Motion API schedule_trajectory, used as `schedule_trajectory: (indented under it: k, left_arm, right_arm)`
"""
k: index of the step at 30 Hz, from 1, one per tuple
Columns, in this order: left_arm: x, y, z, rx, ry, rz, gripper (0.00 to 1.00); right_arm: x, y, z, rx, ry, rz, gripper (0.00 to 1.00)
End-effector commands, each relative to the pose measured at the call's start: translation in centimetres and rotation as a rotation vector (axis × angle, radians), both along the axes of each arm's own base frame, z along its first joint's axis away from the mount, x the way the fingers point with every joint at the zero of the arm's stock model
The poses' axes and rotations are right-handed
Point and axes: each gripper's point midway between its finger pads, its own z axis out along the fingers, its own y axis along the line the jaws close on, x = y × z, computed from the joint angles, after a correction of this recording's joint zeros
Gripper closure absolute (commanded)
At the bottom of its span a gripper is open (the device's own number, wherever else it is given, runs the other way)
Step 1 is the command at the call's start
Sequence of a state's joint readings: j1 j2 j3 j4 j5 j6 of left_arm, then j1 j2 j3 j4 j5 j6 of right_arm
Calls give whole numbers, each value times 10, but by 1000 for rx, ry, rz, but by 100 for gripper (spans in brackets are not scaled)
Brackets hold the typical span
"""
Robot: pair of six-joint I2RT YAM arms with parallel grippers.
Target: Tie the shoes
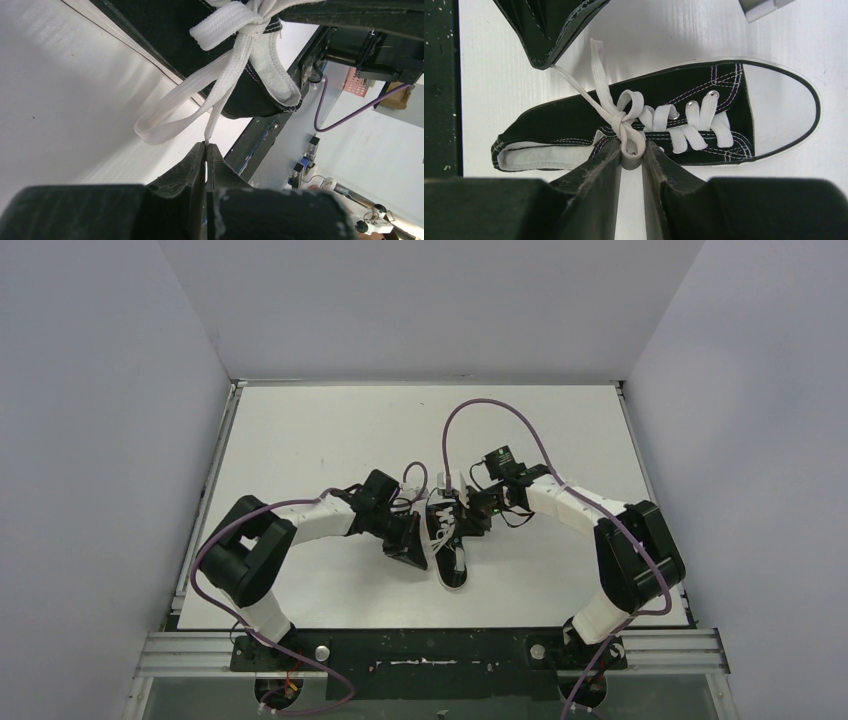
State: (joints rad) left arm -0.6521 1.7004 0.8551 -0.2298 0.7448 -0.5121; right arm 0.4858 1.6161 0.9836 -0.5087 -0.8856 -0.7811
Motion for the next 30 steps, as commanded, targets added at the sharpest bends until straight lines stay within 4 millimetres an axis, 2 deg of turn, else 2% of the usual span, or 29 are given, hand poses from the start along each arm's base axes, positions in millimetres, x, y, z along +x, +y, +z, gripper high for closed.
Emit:
schedule_trajectory:
  k: [1,2,3,5,6,8,11,14,16,21,23,26,30]
  left_arm:
    - [5,-6,8,-57,-24,-24,100]
    - [5,-6,8,-56,-26,-27,99]
    - [6,-3,9,-47,-31,-26,93]
    - [13,5,9,-33,-53,-3,73]
    - [18,10,10,-30,-64,18,69]
    - [29,19,12,-33,-77,58,52]
    - [45,27,14,-46,-82,106,37]
    - [56,24,12,-59,-73,129,31]
    - [58,11,11,-108,-40,124,27]
    - [55,-13,9,-180,-22,98,26]
    - [51,-15,7,-185,-12,94,28]
    - [48,-14,3,-192,-1,108,37]
    - [45,-12,-2,-190,19,106,52]
  right_arm:
    - [11,6,20,39,-91,13,83]
    - [12,6,21,39,-90,11,85]
    - [11,6,21,37,-89,12,85]
    - [11,5,23,35,-90,11,89]
    - [10,5,23,34,-86,12,90]
    - [9,5,24,38,-82,13,92]
    - [7,5,23,35,-73,11,92]
    - [7,4,22,31,-70,8,91]
    - [7,4,23,32,-70,7,91]
    - [8,4,24,30,-70,-1,86]
    - [10,4,25,28,-78,-8,81]
    - [10,3,26,27,-83,-11,79]
    - [11,4,29,37,-85,-18,84]
